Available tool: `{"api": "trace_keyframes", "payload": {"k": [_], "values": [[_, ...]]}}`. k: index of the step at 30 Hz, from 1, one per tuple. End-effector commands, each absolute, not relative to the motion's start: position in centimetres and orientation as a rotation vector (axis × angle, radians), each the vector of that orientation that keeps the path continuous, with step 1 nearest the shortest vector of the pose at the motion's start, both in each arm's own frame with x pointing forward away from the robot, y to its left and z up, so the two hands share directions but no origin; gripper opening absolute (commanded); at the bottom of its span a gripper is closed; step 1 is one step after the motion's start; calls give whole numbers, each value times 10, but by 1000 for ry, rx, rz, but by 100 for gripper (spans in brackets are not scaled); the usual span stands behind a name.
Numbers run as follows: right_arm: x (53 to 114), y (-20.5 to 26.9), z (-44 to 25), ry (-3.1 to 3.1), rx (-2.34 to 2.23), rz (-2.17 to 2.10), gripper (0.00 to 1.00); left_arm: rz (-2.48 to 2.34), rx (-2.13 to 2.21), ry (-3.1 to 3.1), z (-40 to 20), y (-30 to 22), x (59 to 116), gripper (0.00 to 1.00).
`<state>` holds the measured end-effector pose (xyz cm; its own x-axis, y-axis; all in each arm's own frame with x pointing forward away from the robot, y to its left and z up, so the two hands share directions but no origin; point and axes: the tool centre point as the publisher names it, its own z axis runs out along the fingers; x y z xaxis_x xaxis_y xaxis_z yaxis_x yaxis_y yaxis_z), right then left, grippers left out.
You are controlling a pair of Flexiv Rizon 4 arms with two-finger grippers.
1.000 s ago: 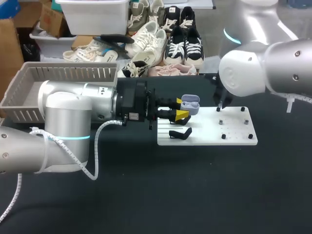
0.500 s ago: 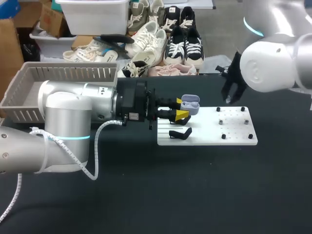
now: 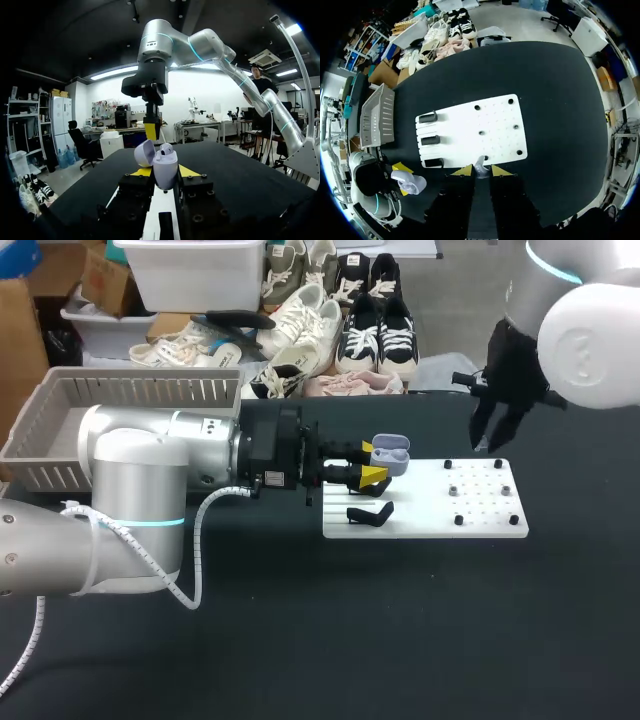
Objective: Pick up each earbud case from the left stands, insert the matching earbuds, close the lid, and place the case in the box.
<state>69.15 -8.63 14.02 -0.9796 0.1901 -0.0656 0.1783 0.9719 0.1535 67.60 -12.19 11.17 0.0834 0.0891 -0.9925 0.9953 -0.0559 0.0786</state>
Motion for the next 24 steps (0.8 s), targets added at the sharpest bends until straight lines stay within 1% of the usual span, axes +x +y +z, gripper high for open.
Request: {"api": "trace_keyframes", "payload": {"k": [1, 19, 24], "values": [[679, -84, 147, 3033, 305, 189, 0, -1142, 1351, 1188, 111, -122, 676, 0], [679, -84, 147, 3033, 305, 189, 0, -1142, 1351, 1188, 111, -122, 676, 0], [674, -73, 174, 2962, 166, 157, 0, -1142, 1351, 1188, 111, -122, 676, 0]]}}
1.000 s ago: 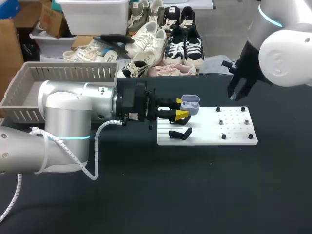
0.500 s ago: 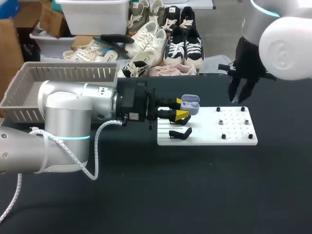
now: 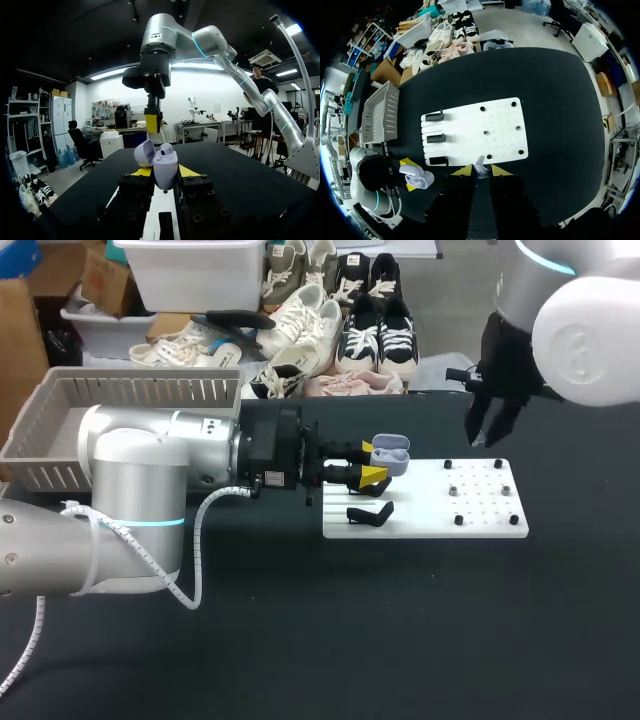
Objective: Pick up each earbud case from the left stands, insert the matching earbuds, close the lid, and place the case in the box.
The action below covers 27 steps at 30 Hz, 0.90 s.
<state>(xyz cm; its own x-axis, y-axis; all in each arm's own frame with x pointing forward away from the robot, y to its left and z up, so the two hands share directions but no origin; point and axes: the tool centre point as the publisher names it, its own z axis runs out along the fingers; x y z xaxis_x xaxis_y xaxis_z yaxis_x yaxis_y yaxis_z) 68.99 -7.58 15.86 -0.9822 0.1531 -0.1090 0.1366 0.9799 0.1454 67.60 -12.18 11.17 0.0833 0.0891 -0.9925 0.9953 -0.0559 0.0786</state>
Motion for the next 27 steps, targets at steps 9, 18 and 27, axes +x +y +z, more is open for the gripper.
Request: {"api": "trace_keyframes", "payload": {"k": [9, 18, 27], "values": [[651, -57, 212, 2946, -86, 42, 0, -1142, 1351, 1188, 111, -122, 676, 0], [630, -16, 234, 2948, -295, -8, 0, -1142, 1351, 1188, 111, -122, 676, 0], [626, 12, 229, 2958, -385, -63, 0, -1142, 1351, 1188, 111, -122, 676, 0]]}}
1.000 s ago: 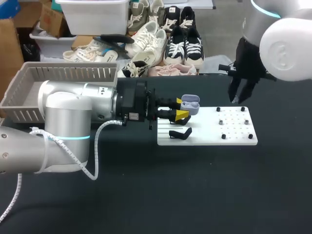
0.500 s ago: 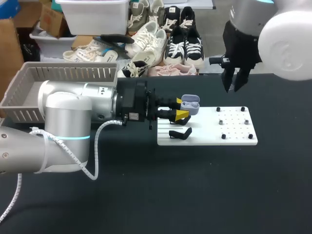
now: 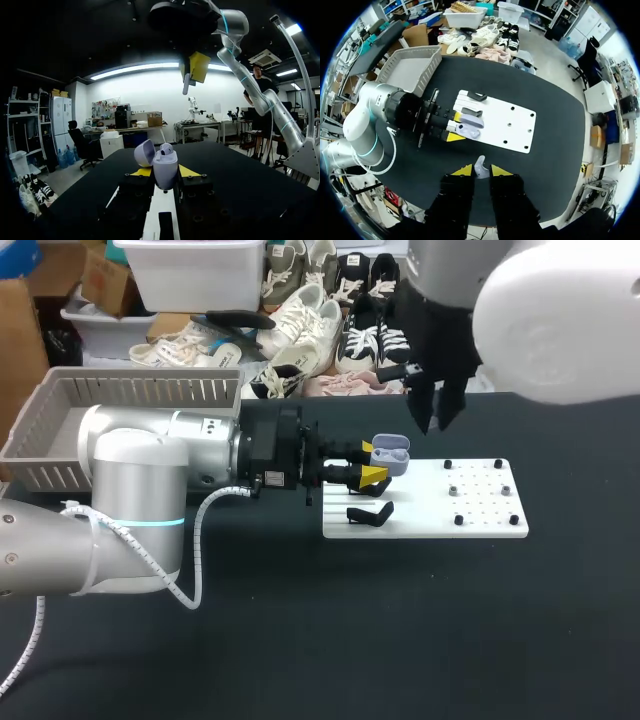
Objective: Pick up each earbud case from the left stands, insert the matching earbuds, close the lid, and place the case in the box.
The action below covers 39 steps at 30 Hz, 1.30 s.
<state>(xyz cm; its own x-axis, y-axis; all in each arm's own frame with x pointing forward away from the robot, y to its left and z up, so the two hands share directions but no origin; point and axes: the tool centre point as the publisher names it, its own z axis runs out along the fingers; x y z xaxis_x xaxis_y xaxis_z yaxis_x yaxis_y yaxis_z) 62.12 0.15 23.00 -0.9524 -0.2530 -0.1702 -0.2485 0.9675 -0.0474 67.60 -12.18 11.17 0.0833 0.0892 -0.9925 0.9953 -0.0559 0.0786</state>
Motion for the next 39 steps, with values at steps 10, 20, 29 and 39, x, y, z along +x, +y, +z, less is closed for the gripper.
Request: {"api": "trace_keyframes", "payload": {"k": [10, 20, 29, 39], "values": [[626, 24, 227, 2932, -452, -103, 0, -1142, 1351, 1188, 111, -122, 676, 0], [626, 24, 227, 2932, -452, -103, 0, -1142, 1351, 1188, 111, -122, 676, 0], [625, 28, 223, 2936, -470, -138, 0, -1142, 1351, 1188, 111, -122, 676, 0], [624, 38, 215, 2964, -439, -82, 0, -1142, 1351, 1188, 111, -122, 676, 0]]}}
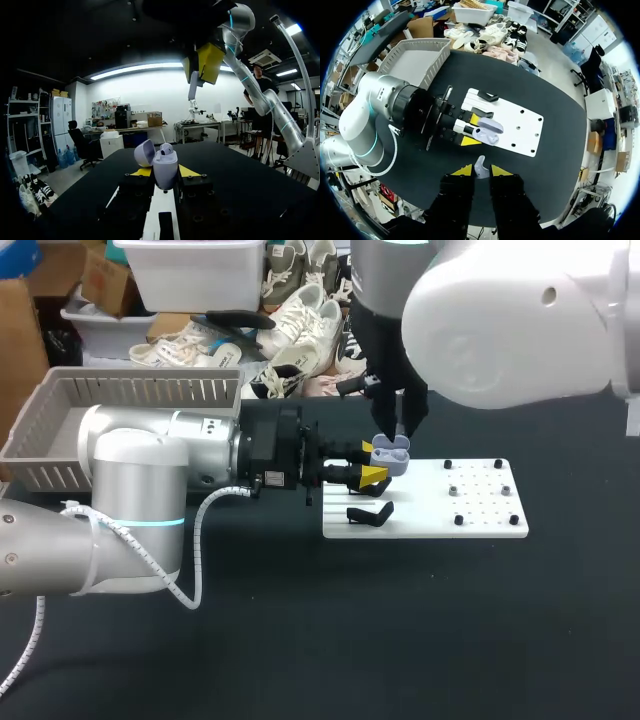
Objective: Pick up each earbud case from the left stands, insert the matching earbuds, close the lid, and place the case in the box.
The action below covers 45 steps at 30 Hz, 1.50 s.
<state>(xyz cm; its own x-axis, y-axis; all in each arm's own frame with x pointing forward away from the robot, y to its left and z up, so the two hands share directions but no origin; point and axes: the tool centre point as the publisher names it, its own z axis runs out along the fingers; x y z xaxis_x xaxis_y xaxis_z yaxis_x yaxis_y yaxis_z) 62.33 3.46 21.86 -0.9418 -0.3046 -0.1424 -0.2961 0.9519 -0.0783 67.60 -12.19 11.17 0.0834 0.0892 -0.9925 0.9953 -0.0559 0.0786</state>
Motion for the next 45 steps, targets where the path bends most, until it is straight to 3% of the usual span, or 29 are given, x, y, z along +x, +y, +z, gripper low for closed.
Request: {"api": "trace_keyframes", "payload": {"k": [1, 45], "values": [[625, 39, 214, 2972, -427, -76, 0, -1142, 1351, 1188, 111, -122, 676, 0], [648, 51, 182, 3060, -323, 25, 0, -1142, 1351, 1188, 111, -122, 676, 0]]}}
